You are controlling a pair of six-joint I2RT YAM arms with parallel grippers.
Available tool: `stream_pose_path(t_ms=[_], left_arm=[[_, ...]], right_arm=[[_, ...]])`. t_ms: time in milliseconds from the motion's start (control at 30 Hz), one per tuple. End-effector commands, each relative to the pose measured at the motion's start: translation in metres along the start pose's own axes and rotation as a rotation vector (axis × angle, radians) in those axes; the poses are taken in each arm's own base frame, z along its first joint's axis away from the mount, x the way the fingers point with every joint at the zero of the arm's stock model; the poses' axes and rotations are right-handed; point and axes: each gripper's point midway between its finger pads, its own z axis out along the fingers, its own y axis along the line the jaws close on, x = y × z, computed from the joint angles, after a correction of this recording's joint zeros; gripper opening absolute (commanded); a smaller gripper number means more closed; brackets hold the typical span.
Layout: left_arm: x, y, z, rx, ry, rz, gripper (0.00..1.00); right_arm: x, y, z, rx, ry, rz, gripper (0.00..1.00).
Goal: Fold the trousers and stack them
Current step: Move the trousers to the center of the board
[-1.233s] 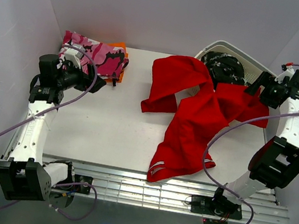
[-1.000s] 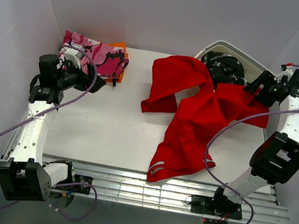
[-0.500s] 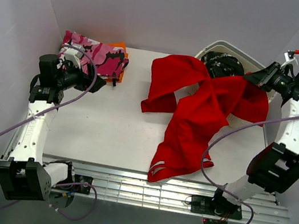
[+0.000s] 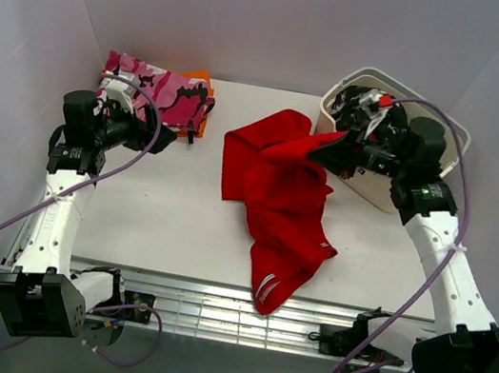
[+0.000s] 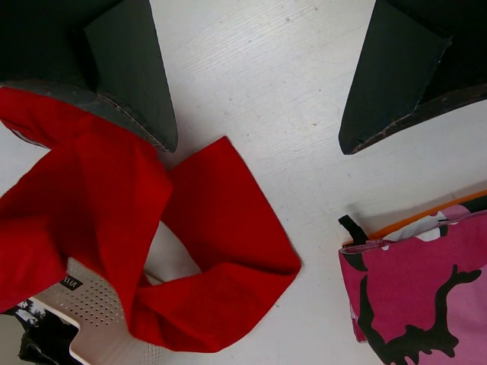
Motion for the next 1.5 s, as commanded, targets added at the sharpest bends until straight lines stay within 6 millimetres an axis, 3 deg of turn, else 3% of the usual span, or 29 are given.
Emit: stream_pose_path(t_ms=[0, 67, 167, 200, 233, 267, 333, 400, 433, 500, 533, 600, 633, 667, 700, 767, 967, 1100, 1133, 1200, 1233, 1300, 1333, 1467], left_arm=[[-0.006, -0.007, -0.007, 0.008, -0.028, 0.024, 0.98], [-0.005, -0.007, -0.007, 0.006, -0.023, 0.023, 0.98], [-0.005, -0.007, -0.008, 0.006, -0.019, 0.032, 0.98], [-0.005, -0.006, -0.007, 0.006, -0.017, 0.033, 0.98], [-0.004, -0.007, -0.007, 0.007, -0.015, 0.036, 0.98], [-0.003, -0.007, -0.007, 0.01, -0.012, 0.036, 0.98], [-0.001, -0.007, -0.007, 0.018, -0.007, 0.036, 0.98], [0.002, -0.008, -0.006, 0.03, 0.001, 0.038, 0.98], [0.004, -0.007, -0.005, 0.028, 0.004, 0.038, 0.98], [0.007, -0.008, -0.004, 0.041, 0.011, 0.041, 0.98], [0.008, -0.009, -0.004, 0.049, 0.014, 0.042, 0.98], [0.01, -0.009, -0.002, 0.064, 0.023, 0.041, 0.98], [0.009, -0.01, -0.002, 0.07, 0.022, 0.045, 0.98], [0.01, -0.01, -0.001, 0.073, 0.024, 0.046, 0.98], [0.011, -0.01, 0.0, 0.079, 0.03, 0.044, 0.98], [0.009, -0.01, 0.002, 0.085, 0.028, 0.052, 0.98], [0.002, -0.008, 0.005, 0.087, 0.025, 0.061, 0.98], [0.001, -0.007, 0.004, 0.081, 0.026, 0.064, 0.98], [0.001, -0.007, 0.004, 0.078, 0.026, 0.064, 0.98], [0.004, -0.006, 0.004, 0.074, 0.031, 0.065, 0.98], [0.006, -0.005, 0.004, 0.073, 0.035, 0.062, 0.98], [0.01, -0.004, 0.005, 0.074, 0.043, 0.069, 0.98], [0.012, -0.004, 0.005, 0.073, 0.051, 0.062, 0.98], [0.02, 0.003, 0.009, 0.074, 0.084, 0.097, 0.98]], right_arm=[[0.042, -0.013, 0.029, 0.02, 0.072, -0.013, 0.08], [0.055, -0.014, 0.039, 0.016, 0.089, -0.005, 0.08], [0.072, -0.037, 0.039, 0.092, 0.145, -0.051, 0.44], [0.075, -0.04, 0.034, 0.127, 0.182, -0.039, 0.64], [0.075, -0.052, 0.025, 0.201, 0.216, -0.099, 0.76], [0.075, -0.061, 0.022, 0.244, 0.221, -0.126, 0.79], [0.08, -0.069, 0.002, 0.323, 0.255, -0.149, 0.79], [0.078, -0.078, -0.022, 0.411, 0.252, -0.227, 0.72], [0.094, -0.085, -0.032, 0.455, 0.281, -0.225, 0.7], [0.101, -0.096, -0.054, 0.529, 0.312, -0.277, 0.7], [0.116, -0.105, -0.064, 0.572, 0.349, -0.255, 0.69], [0.122, -0.133, -0.096, 0.712, 0.371, -0.224, 0.56], [0.126, -0.142, -0.106, 0.743, 0.378, -0.209, 0.5], [0.126, -0.152, -0.115, 0.782, 0.381, -0.197, 0.37], [0.131, -0.168, -0.126, 0.83, 0.4, -0.172, 0.34], [0.134, -0.184, -0.135, 0.883, 0.435, -0.179, 0.27], [0.166, -0.245, -0.156, 1.024, 0.526, -0.133, 0.26], [0.15, -0.278, -0.169, 1.149, 0.457, -0.153, 0.29], [0.137, -0.287, -0.17, 1.176, 0.408, -0.186, 0.3], [0.131, -0.304, -0.182, 1.258, 0.391, -0.203, 0.36], [0.113, -0.314, -0.184, 1.289, 0.339, -0.242, 0.37], [0.109, -0.331, -0.199, 1.36, 0.327, -0.242, 0.38], [0.097, -0.338, -0.203, 1.384, 0.3, -0.257, 0.38], [0.079, -0.37, -0.216, 1.429, 0.262, -0.277, 0.41]])
